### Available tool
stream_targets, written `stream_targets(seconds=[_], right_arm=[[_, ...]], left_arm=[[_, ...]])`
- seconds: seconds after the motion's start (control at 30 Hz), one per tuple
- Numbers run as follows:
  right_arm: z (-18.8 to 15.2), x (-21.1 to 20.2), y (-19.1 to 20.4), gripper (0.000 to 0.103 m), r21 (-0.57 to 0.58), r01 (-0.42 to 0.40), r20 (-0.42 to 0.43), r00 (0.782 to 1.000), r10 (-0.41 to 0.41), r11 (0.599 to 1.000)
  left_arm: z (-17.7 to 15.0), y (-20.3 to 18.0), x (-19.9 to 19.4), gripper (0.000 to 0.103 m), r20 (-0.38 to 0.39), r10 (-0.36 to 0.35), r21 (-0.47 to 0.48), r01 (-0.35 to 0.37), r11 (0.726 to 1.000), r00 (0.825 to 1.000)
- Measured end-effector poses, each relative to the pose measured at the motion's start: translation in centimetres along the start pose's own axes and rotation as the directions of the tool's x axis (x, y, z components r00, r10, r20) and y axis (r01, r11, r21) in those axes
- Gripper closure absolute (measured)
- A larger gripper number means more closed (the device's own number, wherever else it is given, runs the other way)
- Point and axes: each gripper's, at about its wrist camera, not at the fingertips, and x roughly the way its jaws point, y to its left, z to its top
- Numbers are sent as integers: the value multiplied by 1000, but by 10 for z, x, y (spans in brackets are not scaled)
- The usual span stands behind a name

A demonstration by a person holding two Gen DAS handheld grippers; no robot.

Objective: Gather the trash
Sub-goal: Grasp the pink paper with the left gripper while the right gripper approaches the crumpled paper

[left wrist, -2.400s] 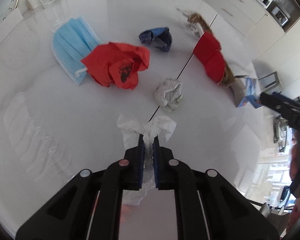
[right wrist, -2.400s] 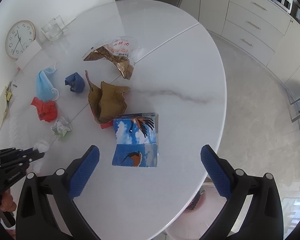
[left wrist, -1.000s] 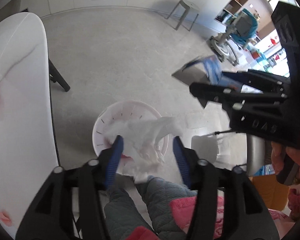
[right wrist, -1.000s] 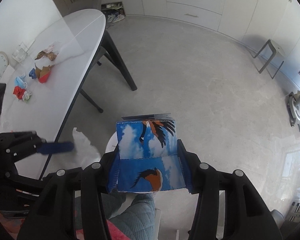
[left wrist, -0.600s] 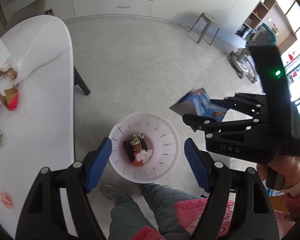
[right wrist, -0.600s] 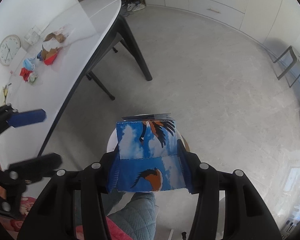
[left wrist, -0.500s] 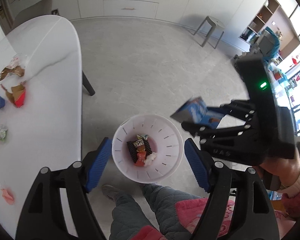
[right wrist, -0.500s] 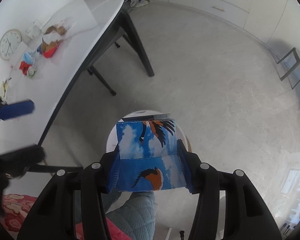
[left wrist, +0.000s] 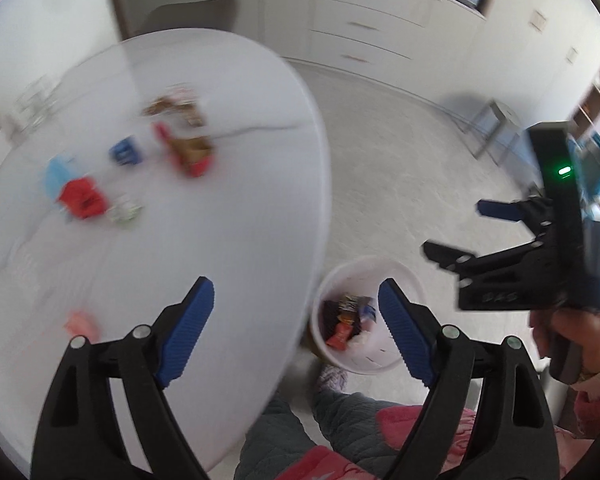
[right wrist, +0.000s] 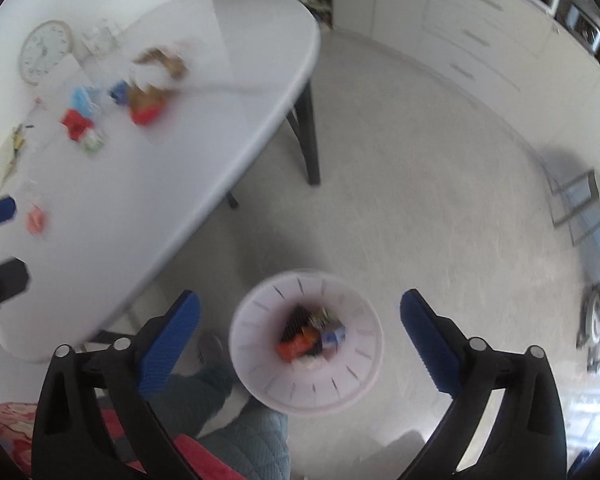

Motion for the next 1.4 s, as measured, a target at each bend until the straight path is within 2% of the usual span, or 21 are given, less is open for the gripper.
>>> stream_targets(seconds=[0.13,0.33,0.5,0.67,0.83,0.93,1.0,1.13,1.3,1.4], right_arm=[[33,-8,52,2,-108,-59,57,996,65,992],[70,10,133,2,-231,-112,55,990,128,967],[80,17,176,2,-276,-137,45,987,155,951],[89,24,202,2,-281,-121,40,990,138,952],[92,32,208,2,-250,-98,40,993,112,963],[93,36,210,2,-229,-86,38,995,97,970],[94,38,212,2,-214,-78,36,996,87,974],[97,41,215,2,-204,-61,33,997,69,977],[105,51,221,2,-211,-54,19,998,60,976],[115,73,233,2,-253,-68,1,998,71,965]], left_arm=[[-20,62,-16,19,15,96,-139,-93,986,995],[-53,155,-15,19,-50,176,-349,-183,919,983],[-67,198,4,19,-87,199,-406,-217,888,976],[-66,219,38,20,-143,180,-395,-222,891,973],[-65,231,65,28,-182,133,-393,-196,898,974],[-63,235,79,40,-206,109,-388,-183,903,972],[-62,237,86,56,-222,88,-389,-170,905,971],[-57,236,92,69,-214,99,-349,-170,921,972],[-53,241,90,70,-199,51,-346,-119,931,979],[-50,245,78,70,-177,54,-330,-111,937,983]])
